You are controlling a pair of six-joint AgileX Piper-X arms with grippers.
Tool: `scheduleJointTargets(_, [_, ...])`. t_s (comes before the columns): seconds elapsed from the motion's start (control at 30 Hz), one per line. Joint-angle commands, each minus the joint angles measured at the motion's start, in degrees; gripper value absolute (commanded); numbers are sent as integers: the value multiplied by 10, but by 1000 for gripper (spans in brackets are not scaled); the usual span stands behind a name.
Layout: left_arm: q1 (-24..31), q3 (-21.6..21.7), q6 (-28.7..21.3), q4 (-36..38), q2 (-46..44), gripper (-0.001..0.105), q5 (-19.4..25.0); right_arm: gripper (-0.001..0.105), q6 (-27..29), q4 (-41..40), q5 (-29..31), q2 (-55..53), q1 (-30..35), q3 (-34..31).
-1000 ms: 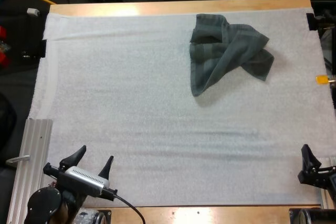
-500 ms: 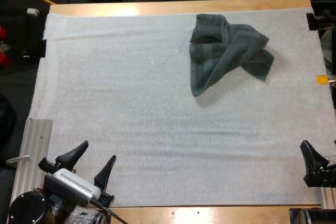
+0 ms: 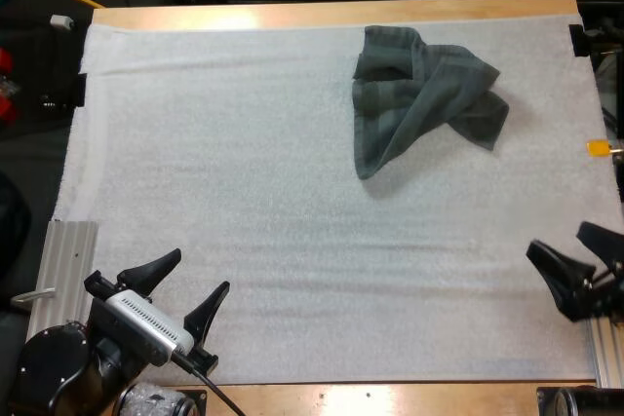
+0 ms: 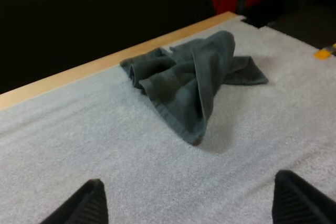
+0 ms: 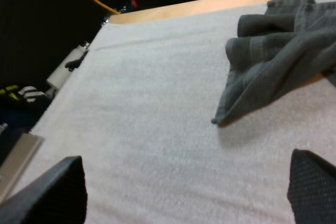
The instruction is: Pick towel from pile, fold and stack
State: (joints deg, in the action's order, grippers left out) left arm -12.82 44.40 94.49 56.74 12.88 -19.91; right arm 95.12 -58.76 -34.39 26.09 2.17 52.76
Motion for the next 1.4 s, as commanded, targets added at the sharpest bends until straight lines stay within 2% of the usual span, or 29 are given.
scheduleJointTargets(0.0, [-3, 6, 6, -4, 0, 62, -6, 75, -6, 26, -13, 16, 0, 4])
scheduleJointTargets(0.13, [-3, 6, 6, -4, 0, 62, -6, 75, -34, 83, -14, 60, -22, 4])
scheduleJointTargets(0.23, [-3, 6, 7, -4, 0, 62, -6, 75, -66, 128, 10, 102, -63, 4])
scheduleJointTargets(0.33, [-3, 6, 7, -4, 0, 62, -6, 75, -76, 162, 76, 151, -114, 4])
scheduleJointTargets(0.47, [-3, 6, 8, -4, 0, 62, -6, 75, -128, 210, 173, 223, -181, 4])
scheduleJointTargets(0.6, [-3, 6, 8, -4, 0, 62, -6, 75, -185, 274, 222, 311, -217, 4])
scheduleJointTargets(0.8, [-3, 6, 14, -4, 0, 62, -10, 75, -295, 351, 249, 428, -224, 4])
scheduleJointTargets(1.1, [-3, 6, 38, -4, 0, 62, -17, 75, -415, 467, 253, 587, -224, 4])
scheduleJointTargets(1.2, [-3, 6, 38, -4, 0, 62, -17, 75, -439, 487, 253, 633, -224, 18])
scheduleJointTargets(1.37, [-3, 6, 38, -4, 0, 62, -17, 75, -439, 492, 253, 714, -224, 75])
